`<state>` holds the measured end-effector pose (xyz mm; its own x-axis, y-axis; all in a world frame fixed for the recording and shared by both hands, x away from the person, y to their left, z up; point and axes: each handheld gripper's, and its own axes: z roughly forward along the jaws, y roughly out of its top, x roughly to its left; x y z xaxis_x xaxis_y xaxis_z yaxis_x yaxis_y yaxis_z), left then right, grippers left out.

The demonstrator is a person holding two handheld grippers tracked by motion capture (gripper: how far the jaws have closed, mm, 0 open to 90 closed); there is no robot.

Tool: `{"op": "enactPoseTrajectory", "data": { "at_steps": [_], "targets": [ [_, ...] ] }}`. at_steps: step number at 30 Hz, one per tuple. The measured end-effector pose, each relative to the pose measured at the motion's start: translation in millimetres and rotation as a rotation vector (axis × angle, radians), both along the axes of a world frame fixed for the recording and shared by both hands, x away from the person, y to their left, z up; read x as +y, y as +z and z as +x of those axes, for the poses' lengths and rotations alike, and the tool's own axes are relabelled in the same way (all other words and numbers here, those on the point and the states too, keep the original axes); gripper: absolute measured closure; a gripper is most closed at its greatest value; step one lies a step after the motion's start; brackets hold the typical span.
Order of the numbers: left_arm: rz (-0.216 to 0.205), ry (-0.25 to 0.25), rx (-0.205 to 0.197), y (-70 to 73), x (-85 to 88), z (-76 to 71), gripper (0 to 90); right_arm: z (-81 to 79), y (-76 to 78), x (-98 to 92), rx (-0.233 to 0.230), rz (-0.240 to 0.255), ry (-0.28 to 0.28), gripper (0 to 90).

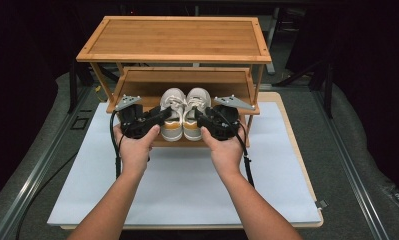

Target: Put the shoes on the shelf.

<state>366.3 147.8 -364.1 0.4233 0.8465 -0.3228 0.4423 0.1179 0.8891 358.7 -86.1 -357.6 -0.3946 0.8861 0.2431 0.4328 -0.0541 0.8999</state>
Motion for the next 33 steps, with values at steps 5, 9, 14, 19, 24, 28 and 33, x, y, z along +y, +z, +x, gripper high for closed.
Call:
{"op": "enactPoseTrajectory", "data": {
  "at_steps": [5, 9, 14, 19, 24, 28, 33],
  "targets": [
    [-0.001, -0.001, 0.004, 1.0, -0.1, 5.4, 59.2, 4.8, 1.8, 0.1, 0.009, -0.005, 0.0, 59.0],
    [0.007, 0.001, 0.0, 2.5, -0.8, 9.4, 59.1, 9.1, 2.8, 0.2, 0.009, -0.002, 0.001, 58.9],
    [0.008, 0.003, 0.0, 3.5, -1.7, 17.1, 59.2, 16.5, 4.0, 0.1, 0.007, -0.007, -0.001, 59.0],
    [0.002, 0.006, 0.008, 2.8, -2.5, 27.0, 59.2, 25.9, 4.7, -0.2, 0.011, -0.01, -0.005, 59.0],
    [0.01, 0.014, 0.006, 4.4, -2.1, 35.2, 59.2, 36.1, 4.6, 0.9, 0.015, -0.008, -0.006, 59.0],
    [0.01, 0.015, 0.011, 5.2, -3.2, 43.1, 59.2, 42.4, 5.3, 1.2, 0.019, -0.012, -0.007, 59.0],
    [-0.001, 0.018, 0.023, 3.2, -3.1, 51.4, 59.2, 51.3, 3.6, 0.5, 0.02, -0.003, -0.013, 59.0]
  ]
}}
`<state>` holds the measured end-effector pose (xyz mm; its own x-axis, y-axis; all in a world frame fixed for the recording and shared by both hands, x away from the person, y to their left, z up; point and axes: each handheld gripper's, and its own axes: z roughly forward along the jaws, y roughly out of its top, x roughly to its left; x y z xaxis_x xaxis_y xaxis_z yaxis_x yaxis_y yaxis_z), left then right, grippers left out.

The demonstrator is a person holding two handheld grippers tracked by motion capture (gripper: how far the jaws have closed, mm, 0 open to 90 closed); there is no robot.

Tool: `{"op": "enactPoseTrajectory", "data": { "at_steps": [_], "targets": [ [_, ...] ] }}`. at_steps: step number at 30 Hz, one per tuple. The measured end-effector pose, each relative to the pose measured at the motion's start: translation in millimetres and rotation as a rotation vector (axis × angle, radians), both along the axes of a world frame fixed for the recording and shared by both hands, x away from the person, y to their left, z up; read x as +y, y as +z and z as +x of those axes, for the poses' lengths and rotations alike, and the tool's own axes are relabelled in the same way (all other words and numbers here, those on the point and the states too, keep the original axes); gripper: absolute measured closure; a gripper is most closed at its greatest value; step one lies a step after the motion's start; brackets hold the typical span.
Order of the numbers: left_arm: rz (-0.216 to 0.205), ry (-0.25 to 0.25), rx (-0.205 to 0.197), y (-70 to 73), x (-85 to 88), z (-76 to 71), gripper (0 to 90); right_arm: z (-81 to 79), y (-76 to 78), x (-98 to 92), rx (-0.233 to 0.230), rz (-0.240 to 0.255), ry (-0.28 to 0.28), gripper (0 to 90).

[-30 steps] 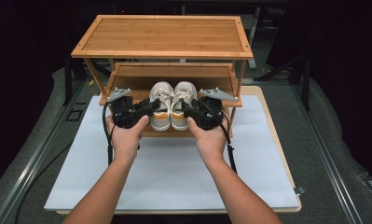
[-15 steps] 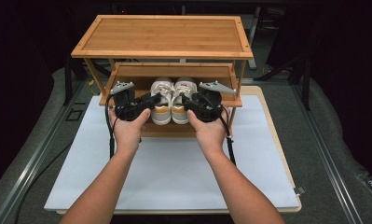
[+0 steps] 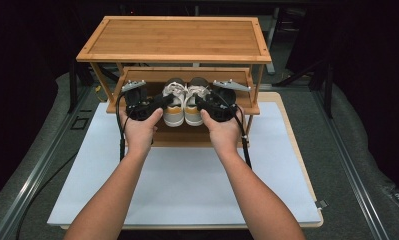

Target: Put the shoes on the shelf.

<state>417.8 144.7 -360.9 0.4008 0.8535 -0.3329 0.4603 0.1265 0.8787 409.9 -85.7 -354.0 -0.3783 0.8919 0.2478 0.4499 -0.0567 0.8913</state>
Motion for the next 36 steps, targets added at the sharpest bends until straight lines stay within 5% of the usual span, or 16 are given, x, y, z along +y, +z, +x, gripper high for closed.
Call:
{"op": "enactPoseTrajectory", "data": {
  "at_steps": [7, 23, 36],
  "targets": [
    [-0.03, -0.003, 0.019, -0.8, 2.3, 11.7, 59.2, 12.6, 0.8, 0.3, 0.007, 0.002, 0.001, 59.0],
    [-0.03, 0.003, 0.038, 2.6, -2.3, 36.0, 59.2, 36.6, 5.2, -3.0, 0.026, -0.026, 0.01, 59.1],
    [-0.042, 0.018, 0.082, 1.9, -2.0, 42.0, 58.7, 47.0, 4.3, -6.8, 0.092, -0.002, 0.009, 57.9]
  ]
}}
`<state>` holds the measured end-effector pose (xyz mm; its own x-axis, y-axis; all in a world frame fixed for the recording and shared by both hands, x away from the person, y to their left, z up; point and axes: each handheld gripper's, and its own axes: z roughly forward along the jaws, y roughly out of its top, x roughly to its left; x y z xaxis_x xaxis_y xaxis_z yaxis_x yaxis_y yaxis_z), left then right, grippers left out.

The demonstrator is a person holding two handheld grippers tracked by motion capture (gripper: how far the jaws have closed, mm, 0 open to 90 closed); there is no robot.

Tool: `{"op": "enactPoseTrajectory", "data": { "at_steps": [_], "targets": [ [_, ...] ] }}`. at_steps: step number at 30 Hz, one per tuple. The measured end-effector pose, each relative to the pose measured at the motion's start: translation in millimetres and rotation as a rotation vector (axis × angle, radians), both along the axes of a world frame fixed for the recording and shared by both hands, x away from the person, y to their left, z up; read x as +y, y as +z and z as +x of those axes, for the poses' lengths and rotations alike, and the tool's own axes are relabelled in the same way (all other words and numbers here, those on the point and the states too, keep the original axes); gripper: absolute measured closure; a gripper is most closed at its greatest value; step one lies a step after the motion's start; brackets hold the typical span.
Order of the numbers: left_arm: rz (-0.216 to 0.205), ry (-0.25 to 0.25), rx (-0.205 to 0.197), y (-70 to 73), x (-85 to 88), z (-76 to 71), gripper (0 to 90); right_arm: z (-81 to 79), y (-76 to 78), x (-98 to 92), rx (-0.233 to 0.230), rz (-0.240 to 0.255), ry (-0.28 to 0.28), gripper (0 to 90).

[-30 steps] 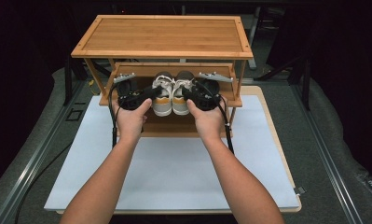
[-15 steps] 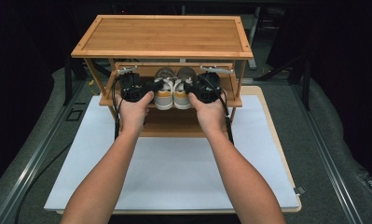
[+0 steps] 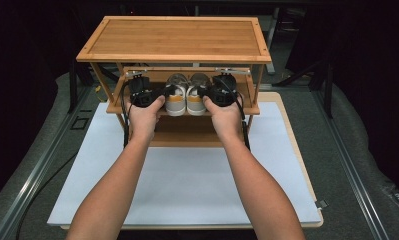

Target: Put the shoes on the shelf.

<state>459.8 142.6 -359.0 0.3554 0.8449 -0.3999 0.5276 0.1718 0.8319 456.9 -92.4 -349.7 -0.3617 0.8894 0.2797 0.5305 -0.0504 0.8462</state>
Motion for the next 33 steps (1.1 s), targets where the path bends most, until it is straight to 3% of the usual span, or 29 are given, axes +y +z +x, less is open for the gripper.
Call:
{"op": "enactPoseTrajectory", "data": {
  "at_steps": [7, 12, 17, 18, 23, 31, 33],
  "targets": [
    [0.003, 0.002, 0.027, 1.9, -0.6, 2.0, 57.7, 0.4, 3.0, 5.0, -0.012, -0.034, -0.019, 56.5],
    [0.028, -0.032, 0.055, 3.9, 2.5, 5.9, 55.7, 1.9, 4.8, 3.9, -0.001, -0.059, -0.028, 55.6],
    [0.051, -0.033, 0.068, 5.0, 4.6, 6.3, 53.0, 1.2, 6.4, 4.1, -0.009, -0.071, -0.02, 55.0],
    [0.027, -0.012, 0.069, 5.1, 3.0, 6.9, 51.7, 0.9, 6.6, 4.3, -0.015, -0.071, -0.021, 54.7],
    [0.001, -0.001, 0.051, 7.6, 5.1, 6.5, 48.4, -1.6, 9.1, 3.6, -0.017, -0.058, -0.021, 54.5],
    [0.031, -0.035, 0.029, 12.2, 10.5, 0.2, 48.4, -7.2, 12.8, 1.9, -0.044, -0.048, -0.016, 54.4],
    [0.018, -0.027, 0.016, 13.4, 11.0, -2.6, 48.7, -9.4, 14.5, 1.7, -0.048, -0.043, -0.014, 54.3]
  ]
}}
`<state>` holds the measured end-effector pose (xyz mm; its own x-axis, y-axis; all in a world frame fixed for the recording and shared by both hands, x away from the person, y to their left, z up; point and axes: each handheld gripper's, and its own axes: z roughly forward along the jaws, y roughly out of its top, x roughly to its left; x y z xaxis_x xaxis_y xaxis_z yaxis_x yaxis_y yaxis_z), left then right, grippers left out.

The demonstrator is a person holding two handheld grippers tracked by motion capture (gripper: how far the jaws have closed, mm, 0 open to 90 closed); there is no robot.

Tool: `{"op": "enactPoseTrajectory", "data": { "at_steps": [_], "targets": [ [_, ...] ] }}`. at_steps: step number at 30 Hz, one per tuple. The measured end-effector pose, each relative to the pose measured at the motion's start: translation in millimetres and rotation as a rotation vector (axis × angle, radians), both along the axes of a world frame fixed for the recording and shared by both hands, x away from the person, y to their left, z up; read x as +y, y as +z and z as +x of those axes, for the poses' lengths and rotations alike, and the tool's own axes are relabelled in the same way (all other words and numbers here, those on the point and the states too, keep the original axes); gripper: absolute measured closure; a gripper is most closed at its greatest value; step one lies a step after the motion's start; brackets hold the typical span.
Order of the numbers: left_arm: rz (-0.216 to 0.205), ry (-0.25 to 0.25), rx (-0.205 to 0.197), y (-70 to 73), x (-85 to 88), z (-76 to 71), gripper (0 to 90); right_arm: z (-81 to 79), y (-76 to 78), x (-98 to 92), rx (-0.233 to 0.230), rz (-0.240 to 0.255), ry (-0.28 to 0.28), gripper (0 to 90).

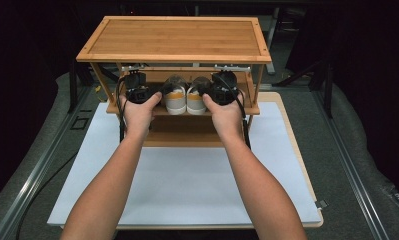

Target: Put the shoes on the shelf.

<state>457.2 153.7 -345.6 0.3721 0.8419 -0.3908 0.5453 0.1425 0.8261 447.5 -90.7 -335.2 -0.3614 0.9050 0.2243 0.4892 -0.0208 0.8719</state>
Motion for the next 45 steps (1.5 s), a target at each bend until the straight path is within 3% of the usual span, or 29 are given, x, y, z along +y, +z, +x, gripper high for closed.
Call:
{"op": "enactPoseTrajectory", "data": {
  "at_steps": [3, 4, 8, 12, 22, 27, 28, 29, 34, 45],
  "targets": [
    [-0.02, 0.007, -0.016, 2.8, 2.2, -6.8, 52.3, -3.9, 2.0, -1.0, -0.006, -0.016, 0.007, 55.2],
    [-0.005, 0.0, -0.027, 4.3, 3.9, -9.2, 54.0, -5.9, 3.0, -1.3, -0.01, -0.018, -0.002, 55.8],
    [-0.014, -0.008, -0.054, 9.1, 7.7, -17.6, 60.6, -13.2, 6.9, -5.2, -0.033, -0.03, -0.007, 56.4],
    [0.017, 0.012, -0.082, 9.2, 13.4, -24.3, 68.4, -22.0, 7.5, -9.1, -0.065, -0.028, -0.029, 58.9],
    [-0.001, -0.008, -0.045, -10.9, 20.9, -20.7, 83.6, -22.5, -9.5, -25.3, -0.049, -0.012, -0.054, 80.6],
    [0.019, -0.011, -0.024, -19.1, 17.5, -12.3, 87.8, -15.5, -22.8, -29.2, -0.014, -0.014, -0.059, 86.0],
    [0.015, -0.013, -0.027, -20.2, 16.0, -10.9, 88.3, -14.1, -25.2, -31.0, 0.004, 0.002, -0.024, 86.7],
    [0.022, -0.014, -0.026, -21.0, 14.7, -10.1, 88.6, -12.3, -28.2, -29.4, 0.002, -0.004, -0.051, 87.1],
    [0.041, -0.008, -0.028, -24.9, 10.5, -7.9, 89.2, -7.7, -38.0, -26.4, 0.029, -0.001, -0.015, 88.1],
    [0.037, -0.011, -0.033, -25.9, 9.6, -5.5, 89.6, -3.3, -43.4, -17.5, 0.018, 0.035, -0.001, 90.0]
  ]
}}
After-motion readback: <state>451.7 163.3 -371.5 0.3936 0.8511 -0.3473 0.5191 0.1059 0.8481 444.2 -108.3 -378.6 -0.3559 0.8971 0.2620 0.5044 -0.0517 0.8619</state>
